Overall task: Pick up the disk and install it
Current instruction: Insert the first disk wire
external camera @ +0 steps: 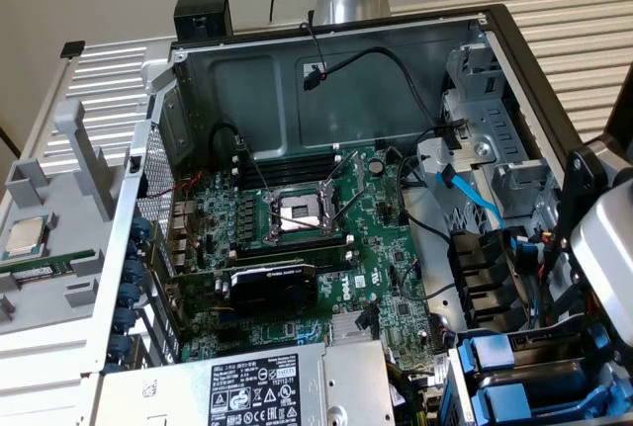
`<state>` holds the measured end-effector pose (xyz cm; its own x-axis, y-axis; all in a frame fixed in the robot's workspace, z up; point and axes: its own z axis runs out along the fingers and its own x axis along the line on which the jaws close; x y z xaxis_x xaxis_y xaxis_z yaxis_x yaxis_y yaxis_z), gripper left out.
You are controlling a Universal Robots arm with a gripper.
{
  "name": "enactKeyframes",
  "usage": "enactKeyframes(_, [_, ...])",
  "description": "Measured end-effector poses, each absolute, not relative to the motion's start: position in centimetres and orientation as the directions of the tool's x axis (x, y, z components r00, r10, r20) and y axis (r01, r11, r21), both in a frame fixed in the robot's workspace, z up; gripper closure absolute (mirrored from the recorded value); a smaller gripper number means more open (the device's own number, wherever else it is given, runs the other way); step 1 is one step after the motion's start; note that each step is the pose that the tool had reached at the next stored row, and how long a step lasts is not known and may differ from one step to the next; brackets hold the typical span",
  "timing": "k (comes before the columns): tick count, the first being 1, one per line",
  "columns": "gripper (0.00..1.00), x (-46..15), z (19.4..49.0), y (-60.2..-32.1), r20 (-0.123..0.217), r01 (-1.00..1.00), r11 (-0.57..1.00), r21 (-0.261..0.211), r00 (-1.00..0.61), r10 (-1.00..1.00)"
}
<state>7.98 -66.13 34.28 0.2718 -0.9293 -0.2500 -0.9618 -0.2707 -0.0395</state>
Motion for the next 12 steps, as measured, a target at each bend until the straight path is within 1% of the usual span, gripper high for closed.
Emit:
enactKeyframes(5, [0.60,7.98,34.27,-66.12,-0.254,-0.962,-0.271,-0.041,0.272,-0.928])
enactKeyframes(6, [0.63,7.98,34.28,-66.12,-0.254,-0.962,-0.271,-0.041,0.272,-0.928])
enactKeyframes(7, [0.63,7.99,34.28,-66.12,-0.255,-0.962,-0.271,-0.041,0.273,-0.928])
enactKeyframes(8, [0.76,7.98,34.28,-66.12,-0.255,-0.962,-0.271,-0.041,0.273,-0.928])
enactKeyframes(9, [0.76,7.99,34.28,-66.12,-0.256,-0.962,-0.271,-0.041,0.273,-0.927])
enactKeyframes(10, [0.81,7.98,34.28,-66.12,-0.256,-0.962,-0.271,-0.041,0.273,-0.927])
enactKeyframes(11, [0.84,7.98,34.28,-66.12,-0.256,-0.962,-0.271,-0.041,0.273,-0.927])
enactKeyframes(12, [0.84,7.98,34.28,-66.12,-0.256,-0.962,-0.271,-0.041,0.273,-0.927])
